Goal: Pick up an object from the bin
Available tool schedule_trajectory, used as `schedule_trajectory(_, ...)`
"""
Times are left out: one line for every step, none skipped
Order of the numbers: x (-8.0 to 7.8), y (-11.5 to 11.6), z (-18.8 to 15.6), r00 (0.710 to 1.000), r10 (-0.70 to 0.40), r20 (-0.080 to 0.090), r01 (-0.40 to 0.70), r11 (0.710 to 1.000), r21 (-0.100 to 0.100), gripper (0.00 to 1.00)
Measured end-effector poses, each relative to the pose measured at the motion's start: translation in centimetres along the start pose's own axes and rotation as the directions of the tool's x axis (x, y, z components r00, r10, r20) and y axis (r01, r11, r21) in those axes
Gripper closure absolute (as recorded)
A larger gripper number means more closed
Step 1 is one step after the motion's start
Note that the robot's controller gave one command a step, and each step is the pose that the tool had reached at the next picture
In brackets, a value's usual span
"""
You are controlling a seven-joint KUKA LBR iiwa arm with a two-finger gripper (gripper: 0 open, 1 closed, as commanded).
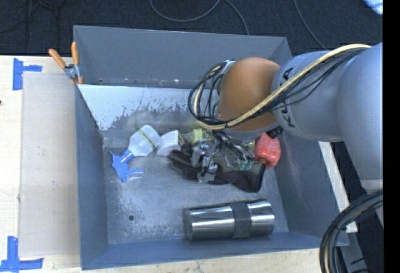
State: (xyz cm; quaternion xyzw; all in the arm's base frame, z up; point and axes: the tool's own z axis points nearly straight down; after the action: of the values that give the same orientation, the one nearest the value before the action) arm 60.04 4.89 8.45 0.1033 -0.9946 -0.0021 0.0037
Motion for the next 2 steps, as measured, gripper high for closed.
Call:
schedule_trajectory(-0.05, 0.22, 1.02, 0.999, 0.043, -0.001, -0.043, 0.999, 0.001, 1.00)
schedule_trajectory(-0.05, 0.22, 1.02, 0.999, 0.045, -0.001, -0.045, 0.999, 0.000, 1.00)
